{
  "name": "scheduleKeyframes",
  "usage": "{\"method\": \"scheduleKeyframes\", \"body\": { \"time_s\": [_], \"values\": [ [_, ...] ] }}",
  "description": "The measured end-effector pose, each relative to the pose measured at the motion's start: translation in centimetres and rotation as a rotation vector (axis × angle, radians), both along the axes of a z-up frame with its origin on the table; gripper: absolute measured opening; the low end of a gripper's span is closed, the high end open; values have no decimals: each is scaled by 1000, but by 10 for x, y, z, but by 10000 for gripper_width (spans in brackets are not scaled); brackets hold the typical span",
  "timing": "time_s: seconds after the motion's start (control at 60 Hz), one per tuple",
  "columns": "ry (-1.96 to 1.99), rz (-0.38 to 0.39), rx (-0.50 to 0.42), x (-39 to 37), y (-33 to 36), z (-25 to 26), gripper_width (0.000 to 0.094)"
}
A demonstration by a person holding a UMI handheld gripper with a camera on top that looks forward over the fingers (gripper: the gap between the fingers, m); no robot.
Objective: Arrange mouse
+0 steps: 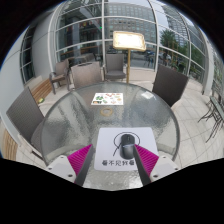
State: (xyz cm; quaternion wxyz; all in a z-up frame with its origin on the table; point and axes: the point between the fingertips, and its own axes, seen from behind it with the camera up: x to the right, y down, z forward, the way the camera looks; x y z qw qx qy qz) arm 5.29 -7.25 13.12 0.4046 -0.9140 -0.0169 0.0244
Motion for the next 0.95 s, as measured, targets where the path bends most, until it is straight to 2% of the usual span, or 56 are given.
{"method": "scheduleKeyframes", "body": {
  "time_s": [0.35, 0.65, 0.95],
  "values": [
    [-6, -9, 92, -20, -80, 66, 800],
    [-44, 26, 119, -36, -110, 83, 799],
    [-38, 30, 122, -50, -120, 87, 799]
  ]
}}
